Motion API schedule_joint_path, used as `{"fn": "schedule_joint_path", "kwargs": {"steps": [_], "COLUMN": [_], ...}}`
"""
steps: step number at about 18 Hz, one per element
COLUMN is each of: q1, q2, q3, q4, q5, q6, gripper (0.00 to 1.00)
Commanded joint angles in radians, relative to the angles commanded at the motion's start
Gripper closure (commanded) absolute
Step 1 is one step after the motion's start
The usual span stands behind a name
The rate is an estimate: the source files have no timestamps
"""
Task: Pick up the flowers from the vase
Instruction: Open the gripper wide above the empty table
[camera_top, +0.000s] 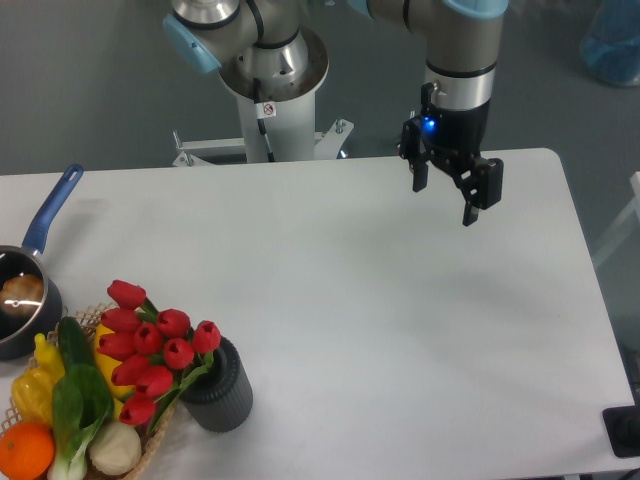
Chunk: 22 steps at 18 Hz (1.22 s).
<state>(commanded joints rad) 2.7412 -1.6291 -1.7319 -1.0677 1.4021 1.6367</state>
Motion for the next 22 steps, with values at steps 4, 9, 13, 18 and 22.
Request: {"fn": "schedule_joint_path", "kwargs": {"steps": [4,9,13,18,22], "q1": [0.002,0.002,0.008,0.006,0.008], "q2": [-0.002,-0.006,-0.009,-0.012,-0.032], "q3": [0.011,0.011,0.011,0.011,0.003], "q4": [-0.002,-0.002,-0.002,-0.003,-0.002], "q5": [-0.023,-0.075,-0.084,-0.132,-0.169], "q6": [0.008,0.0,0.0,-0.002,-0.09], "gripper": [0.0,0.0,0.0,0.0,0.0]}}
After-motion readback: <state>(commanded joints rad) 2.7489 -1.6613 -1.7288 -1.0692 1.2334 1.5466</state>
